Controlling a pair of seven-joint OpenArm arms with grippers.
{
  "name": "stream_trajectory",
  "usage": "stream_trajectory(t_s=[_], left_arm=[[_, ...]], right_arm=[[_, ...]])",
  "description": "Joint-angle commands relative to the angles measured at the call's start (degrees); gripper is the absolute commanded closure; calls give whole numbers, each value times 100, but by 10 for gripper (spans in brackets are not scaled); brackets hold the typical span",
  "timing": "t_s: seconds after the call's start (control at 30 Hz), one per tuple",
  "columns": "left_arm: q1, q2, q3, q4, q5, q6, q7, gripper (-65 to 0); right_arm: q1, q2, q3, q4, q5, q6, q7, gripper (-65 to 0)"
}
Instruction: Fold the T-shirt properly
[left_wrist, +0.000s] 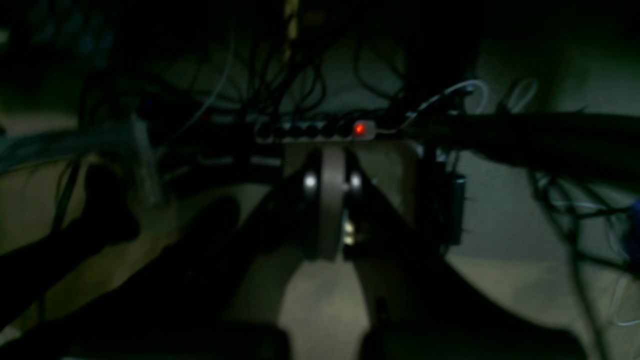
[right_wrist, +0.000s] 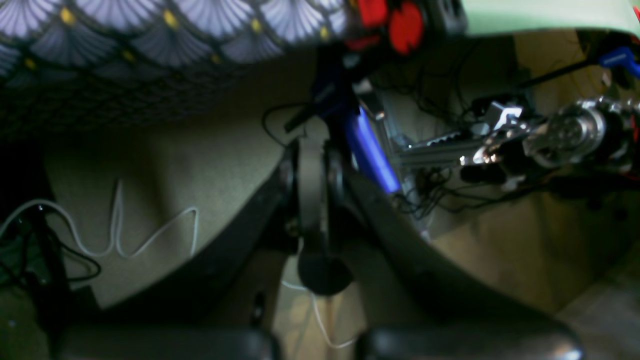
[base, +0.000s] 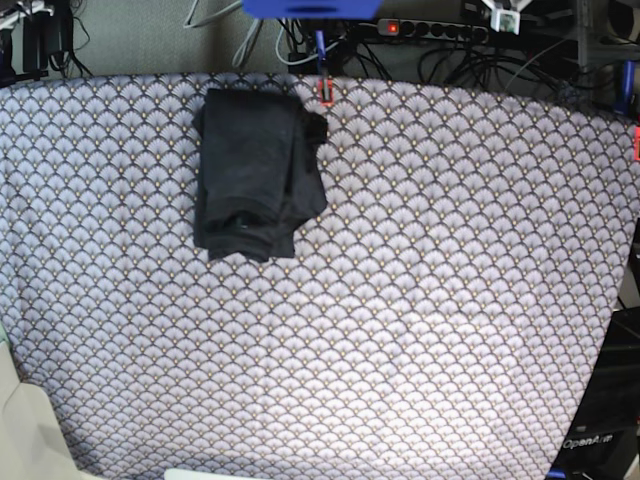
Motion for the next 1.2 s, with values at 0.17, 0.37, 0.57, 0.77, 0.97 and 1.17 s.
stream_trajectory(t_s=[0.17, 0.37, 0.57, 0.77, 0.97, 1.17], left_arm=[[-48, -19, -7, -997, 288, -12, -626, 0], [-347, -19, -7, -2140, 297, -3, -732, 0], [-796, -211, -7, -3283, 297, 5, -732, 0], [-1130, -361, 37, -3960, 297, 401, -741, 0], [-1534, -519, 362, -4883, 622, 1667, -1259, 0], [-2211, -739, 362, -6421, 886, 3003, -1470, 0]], right_arm=[[-67, 161, 332, -1025, -211, -23, 742, 0], [82, 557, 385, -2634, -792, -23, 1155, 0], [258, 979, 807, -3988, -1266, -23, 1735, 0], [452, 1181, 781, -4929, -1820, -23, 1762, 0], [821, 1155, 763, -5553, -2858, -23, 1929, 0], [1295, 1155, 763, -6608, -4255, -23, 1920, 0]])
